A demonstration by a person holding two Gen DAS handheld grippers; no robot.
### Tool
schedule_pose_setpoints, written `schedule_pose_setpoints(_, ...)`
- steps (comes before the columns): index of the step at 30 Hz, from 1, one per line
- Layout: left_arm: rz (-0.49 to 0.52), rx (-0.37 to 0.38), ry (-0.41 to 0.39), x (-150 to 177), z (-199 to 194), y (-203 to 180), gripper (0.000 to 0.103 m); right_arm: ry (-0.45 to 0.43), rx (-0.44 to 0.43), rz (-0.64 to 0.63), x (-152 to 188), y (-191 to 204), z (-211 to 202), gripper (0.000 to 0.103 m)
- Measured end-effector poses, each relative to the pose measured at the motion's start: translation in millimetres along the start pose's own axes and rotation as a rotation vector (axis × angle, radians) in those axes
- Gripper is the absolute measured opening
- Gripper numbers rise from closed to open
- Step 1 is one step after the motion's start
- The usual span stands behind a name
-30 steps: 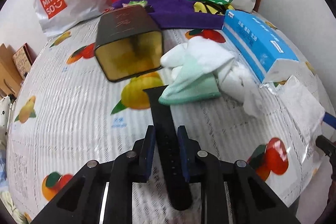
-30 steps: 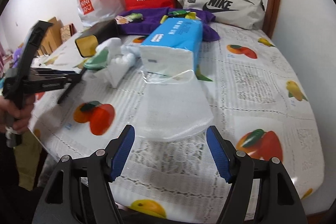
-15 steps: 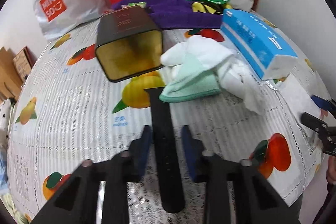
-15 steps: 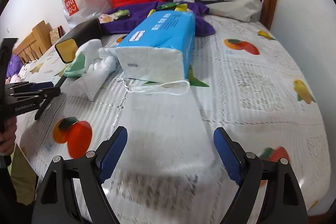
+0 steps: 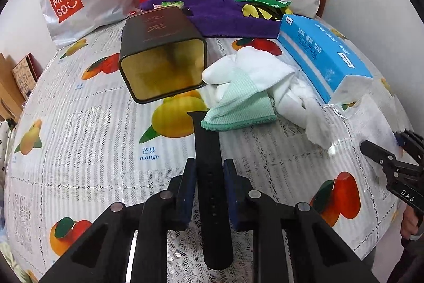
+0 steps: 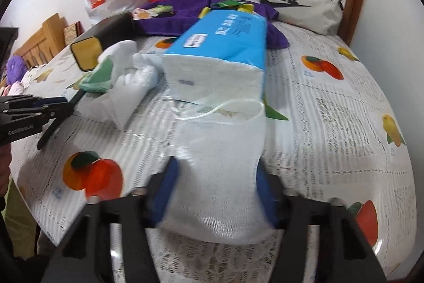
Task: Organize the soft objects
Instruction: 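Carry the black strap and clear mesh bag over the purple towel with both tools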
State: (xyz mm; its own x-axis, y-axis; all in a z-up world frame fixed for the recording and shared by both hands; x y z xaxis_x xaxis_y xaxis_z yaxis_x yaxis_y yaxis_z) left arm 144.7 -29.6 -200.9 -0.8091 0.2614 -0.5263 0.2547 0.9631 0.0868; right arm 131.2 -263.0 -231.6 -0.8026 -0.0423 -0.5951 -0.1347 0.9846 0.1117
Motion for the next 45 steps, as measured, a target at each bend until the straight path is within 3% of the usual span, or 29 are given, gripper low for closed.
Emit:
schedule_pose_setpoints(1,-0.004,0.006,0.000,0,0,1,0.020,0.001,-0.008,-0.008,0,2,-1,0.017)
schedule_pose_setpoints(2,-0.011,0.014,-0.001,0,-1,2,0.020,0.004,-0.020,-0.017,1,5,-2,0.009)
schedule_pose_setpoints(5,-0.043,0.055,-0.003,2,-3,7,0.020,0.003,-0.027,-0.043,3,9,-4,0.005)
schedule_pose_setpoints(13,-0.094,0.088,-0.025,9,-18,23,0.020,-0.013,-0.082,-0.023,5,9,-27,0.004)
schedule_pose_setpoints(27,-0.154,0.073,-0.093,11,-52,57,0.020,-0.046,-0.072,-0.023,-14,13,-60,0.004)
schedule_pose_setpoints(35,-0.152,0.075,-0.131,-10,-66,69,0.020,-0.058,-0.076,-0.024,-40,19,-67,0.004)
schedule_pose_setpoints(45,-0.137,0.084,-0.163,-60,-66,78,0.020,-0.089,-0.126,-0.013,-99,19,-64,0.004)
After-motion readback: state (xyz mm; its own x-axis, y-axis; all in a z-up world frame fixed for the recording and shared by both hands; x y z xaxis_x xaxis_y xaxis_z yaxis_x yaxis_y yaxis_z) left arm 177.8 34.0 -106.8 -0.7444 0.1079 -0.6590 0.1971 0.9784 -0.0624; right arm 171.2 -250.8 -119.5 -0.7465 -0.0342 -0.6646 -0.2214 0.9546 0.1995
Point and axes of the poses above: each gripper's, at about its wrist camera, not at the fingertips, and z roughly the way its jaws point, y to its left, x to its underside, the point moved 4 cm from there along z, roughly the way its jaws point, and after that the axes turned 9 degrees about z, right-handed, at the moved point
